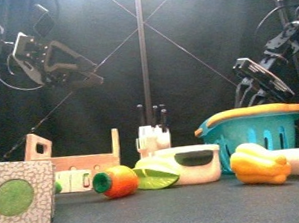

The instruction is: Grab squash

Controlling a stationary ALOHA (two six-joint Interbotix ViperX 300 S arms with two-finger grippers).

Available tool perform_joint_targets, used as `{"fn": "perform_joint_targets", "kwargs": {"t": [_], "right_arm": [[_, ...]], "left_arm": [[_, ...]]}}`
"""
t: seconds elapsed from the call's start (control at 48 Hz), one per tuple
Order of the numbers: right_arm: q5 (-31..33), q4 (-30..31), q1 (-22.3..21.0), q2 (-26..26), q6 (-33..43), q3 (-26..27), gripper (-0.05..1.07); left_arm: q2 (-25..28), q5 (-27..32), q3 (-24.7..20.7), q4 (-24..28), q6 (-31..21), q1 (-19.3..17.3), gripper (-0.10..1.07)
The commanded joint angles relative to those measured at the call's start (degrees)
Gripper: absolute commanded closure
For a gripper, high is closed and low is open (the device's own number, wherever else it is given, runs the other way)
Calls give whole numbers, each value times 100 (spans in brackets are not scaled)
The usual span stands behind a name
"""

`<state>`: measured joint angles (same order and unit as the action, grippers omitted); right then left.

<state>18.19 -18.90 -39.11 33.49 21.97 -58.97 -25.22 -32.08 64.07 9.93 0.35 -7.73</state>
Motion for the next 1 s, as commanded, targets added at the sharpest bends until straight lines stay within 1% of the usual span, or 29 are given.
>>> {"fn": "perform_joint_targets", "kwargs": {"t": [0.0, 0.188, 0.312, 0.375, 0.521, 0.708, 0.854, 0.979], "right_arm": [[-26, 0, 0, 97, -18, 105, 34], [-18, -18, 97, 527, -9, 308, 34], [-62, -35, 413, 729, -9, 431, 35], [-70, -44, 659, 773, -9, 475, 35], [-88, 0, 1494, 800, -18, 545, 35], [-88, -44, 2347, 800, -9, 519, 35], [-88, -70, 2751, 765, 0, 545, 35], [-62, -202, 2962, 650, 9, 589, 35]], "left_arm": [[-9, -44, -62, -26, 0, 0, 2], [-9, -44, -26, -18, 9, -9, 2], [-9, -44, -26, -18, 9, -26, 2], [-9, -9, -26, -26, 9, -26, 2], [-9, 9, 44, -26, 9, -35, 2], [-9, 9, 114, -53, 9, -79, 2], [-9, 18, 141, -149, 0, -70, 2], [-9, 9, 185, -290, 0, -70, 2]]}}
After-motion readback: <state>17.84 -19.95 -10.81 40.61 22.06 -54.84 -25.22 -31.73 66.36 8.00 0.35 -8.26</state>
